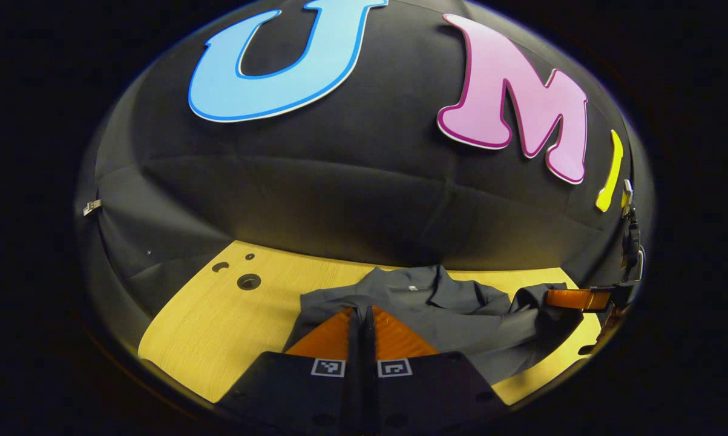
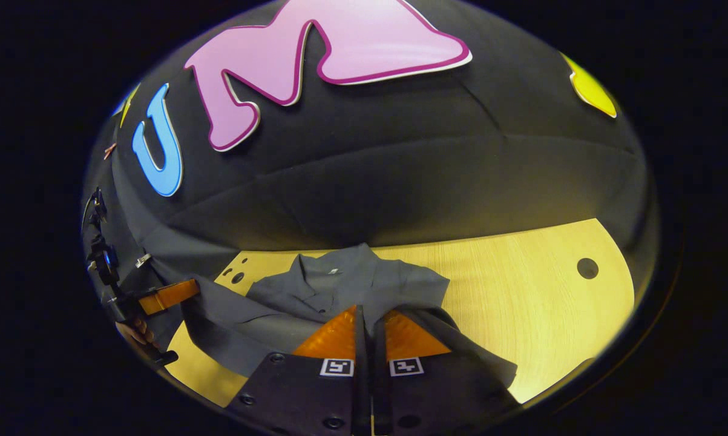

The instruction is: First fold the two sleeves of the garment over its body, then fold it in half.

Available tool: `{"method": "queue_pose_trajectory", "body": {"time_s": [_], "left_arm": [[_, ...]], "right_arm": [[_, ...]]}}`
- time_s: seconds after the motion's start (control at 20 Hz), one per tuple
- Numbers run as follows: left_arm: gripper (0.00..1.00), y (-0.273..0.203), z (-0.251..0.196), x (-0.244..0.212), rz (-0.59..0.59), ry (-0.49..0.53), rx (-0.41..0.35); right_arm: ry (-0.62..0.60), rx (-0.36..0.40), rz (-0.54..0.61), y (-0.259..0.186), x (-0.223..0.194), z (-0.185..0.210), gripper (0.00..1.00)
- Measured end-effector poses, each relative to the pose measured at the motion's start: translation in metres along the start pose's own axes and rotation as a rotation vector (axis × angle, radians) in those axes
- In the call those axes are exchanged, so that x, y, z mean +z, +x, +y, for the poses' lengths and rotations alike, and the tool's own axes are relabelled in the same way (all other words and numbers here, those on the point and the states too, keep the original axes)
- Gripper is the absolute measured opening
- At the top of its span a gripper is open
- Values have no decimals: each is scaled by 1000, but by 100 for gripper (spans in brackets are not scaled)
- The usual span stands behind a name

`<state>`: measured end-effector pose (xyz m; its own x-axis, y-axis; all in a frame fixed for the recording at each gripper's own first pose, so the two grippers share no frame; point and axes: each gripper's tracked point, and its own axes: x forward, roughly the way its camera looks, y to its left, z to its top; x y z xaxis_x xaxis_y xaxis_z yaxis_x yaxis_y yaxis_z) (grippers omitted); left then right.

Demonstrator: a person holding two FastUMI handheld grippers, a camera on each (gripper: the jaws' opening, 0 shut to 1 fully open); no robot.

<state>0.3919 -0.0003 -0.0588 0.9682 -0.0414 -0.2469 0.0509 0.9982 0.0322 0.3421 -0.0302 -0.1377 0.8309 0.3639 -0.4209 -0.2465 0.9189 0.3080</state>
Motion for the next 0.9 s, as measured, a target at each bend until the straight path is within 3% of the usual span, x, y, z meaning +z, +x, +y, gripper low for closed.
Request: {"method": "queue_pose_trajectory", "body": {"time_s": [0.2,0.45,0.5,0.55,0.65,0.8,0.9], "left_arm": [[5,31,3,-5,-21,30,-4],[5,59,5,-18,-32,-10,-17],[7,61,7,-23,-18,-14,-7],[10,59,9,-28,-3,-14,7],[21,53,10,-33,16,-8,22],[32,37,17,-18,-11,15,66],[57,16,14,-1,-39,28,65]], "right_arm": [[14,-21,-14,32,3,-11,7],[38,-72,10,64,-13,-24,9],[36,-76,13,63,-15,-25,18],[34,-80,15,62,-15,-25,10],[40,-89,19,55,-12,-27,13],[32,-101,1,39,1,-26,47],[-1,-118,-35,18,15,-27,67]]}}
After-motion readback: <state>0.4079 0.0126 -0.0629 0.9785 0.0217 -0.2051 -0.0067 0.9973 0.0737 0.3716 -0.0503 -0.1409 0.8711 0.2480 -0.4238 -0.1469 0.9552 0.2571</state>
